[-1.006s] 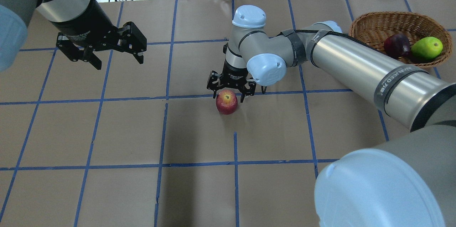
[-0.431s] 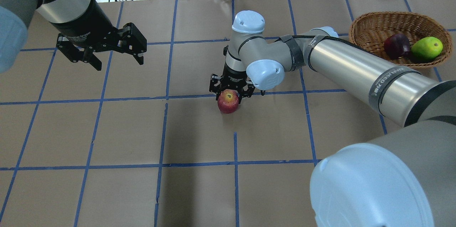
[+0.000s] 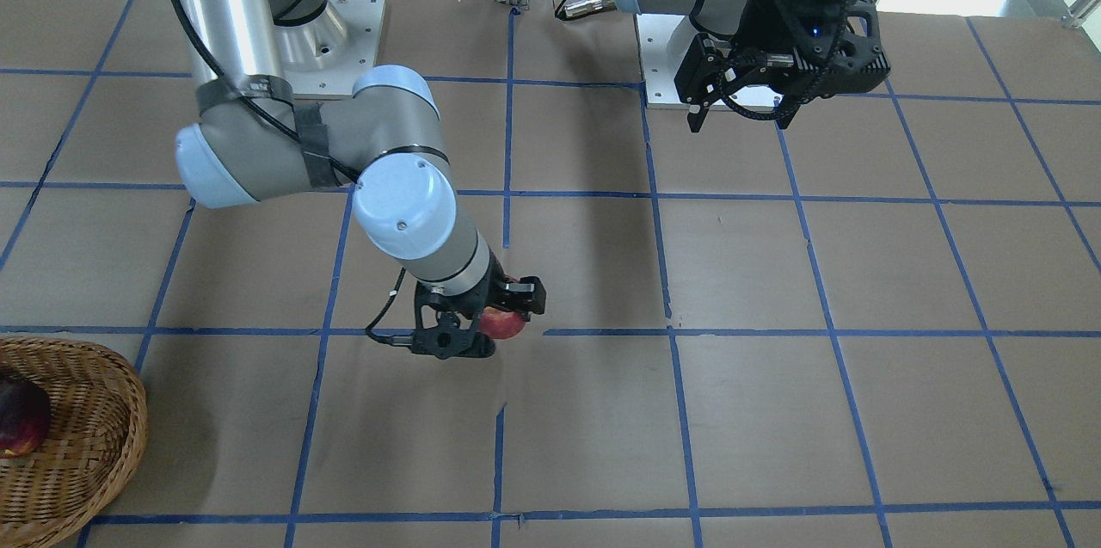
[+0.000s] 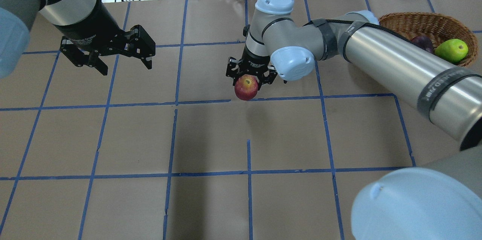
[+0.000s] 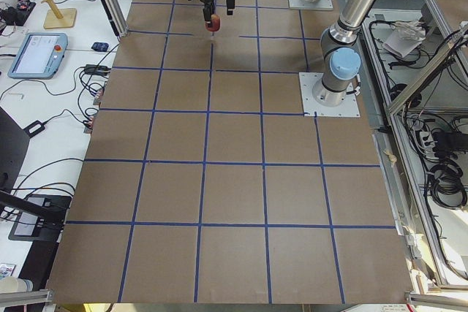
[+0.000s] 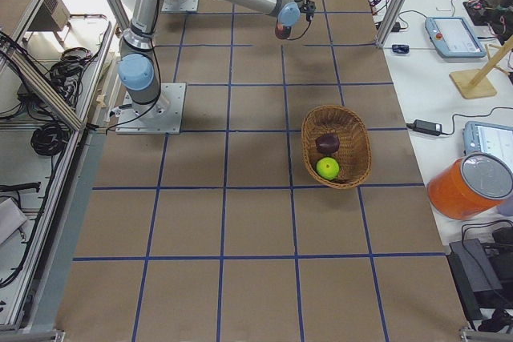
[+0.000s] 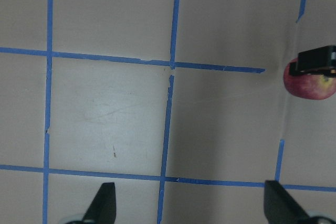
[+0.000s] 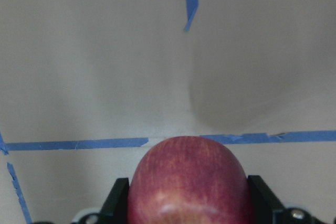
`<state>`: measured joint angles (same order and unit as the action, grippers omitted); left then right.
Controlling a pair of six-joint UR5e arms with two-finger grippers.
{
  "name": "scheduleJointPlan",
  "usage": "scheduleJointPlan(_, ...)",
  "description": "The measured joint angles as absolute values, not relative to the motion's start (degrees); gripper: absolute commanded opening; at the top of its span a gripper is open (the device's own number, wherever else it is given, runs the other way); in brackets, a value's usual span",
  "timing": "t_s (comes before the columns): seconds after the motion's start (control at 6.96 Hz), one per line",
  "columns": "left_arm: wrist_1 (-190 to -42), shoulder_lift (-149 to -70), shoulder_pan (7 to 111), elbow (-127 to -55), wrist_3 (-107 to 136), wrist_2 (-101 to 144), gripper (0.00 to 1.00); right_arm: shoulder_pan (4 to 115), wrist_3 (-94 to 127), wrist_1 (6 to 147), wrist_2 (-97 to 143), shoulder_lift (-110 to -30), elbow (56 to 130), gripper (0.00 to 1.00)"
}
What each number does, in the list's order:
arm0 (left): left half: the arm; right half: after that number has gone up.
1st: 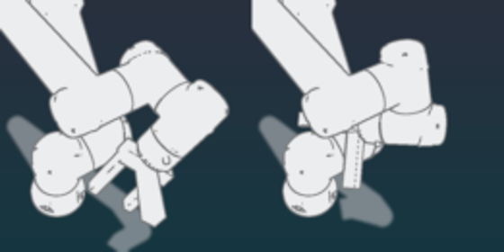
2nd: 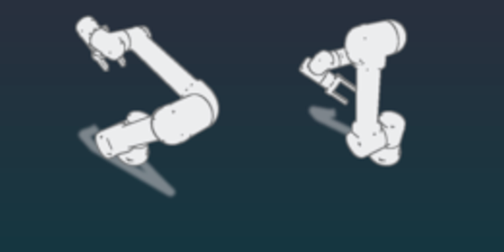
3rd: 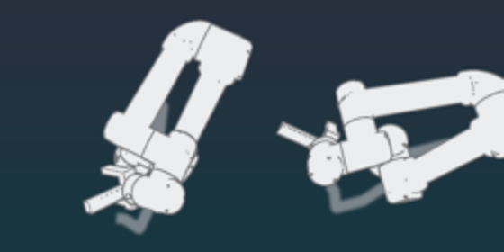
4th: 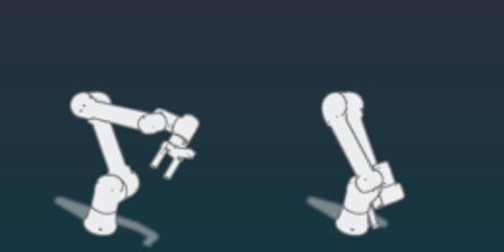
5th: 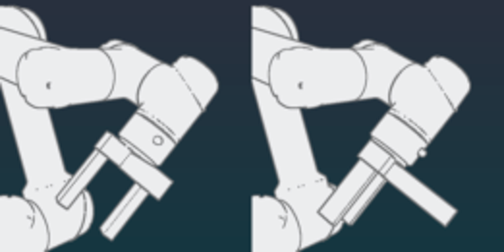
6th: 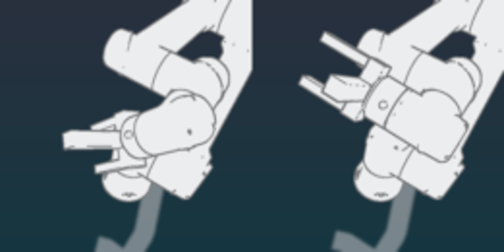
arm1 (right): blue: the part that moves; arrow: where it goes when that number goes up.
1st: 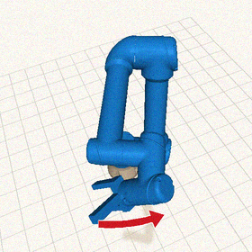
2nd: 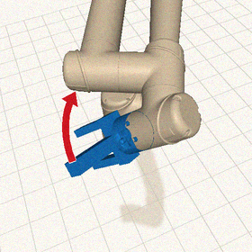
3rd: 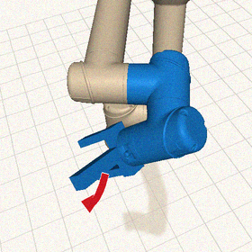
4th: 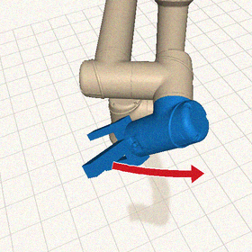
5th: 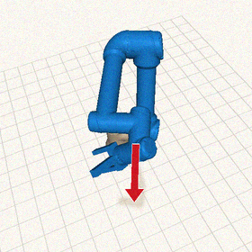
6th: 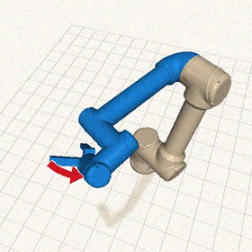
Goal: Put all apples into basket
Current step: 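Carry the red apple into the basket with the right gripper and release, then open the right gripper and lift it out of the basket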
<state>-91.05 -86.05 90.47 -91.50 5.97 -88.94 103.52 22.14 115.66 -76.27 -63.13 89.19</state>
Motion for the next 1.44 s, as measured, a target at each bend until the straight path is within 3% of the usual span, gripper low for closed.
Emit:
scheduleJointPlan(0.72,-91.1,-85.8,90.5,-91.7,6.0,-88.9,1.00,81.7,2.7,109.6,-90.0,-66.8,81.5,0.00)
scheduleJointPlan(1.44,-91.4,-85.4,90.5,-91.9,6.0,-89.0,1.00,67.8,-11.8,112.5,-91.5,-57.8,80.6,0.00)
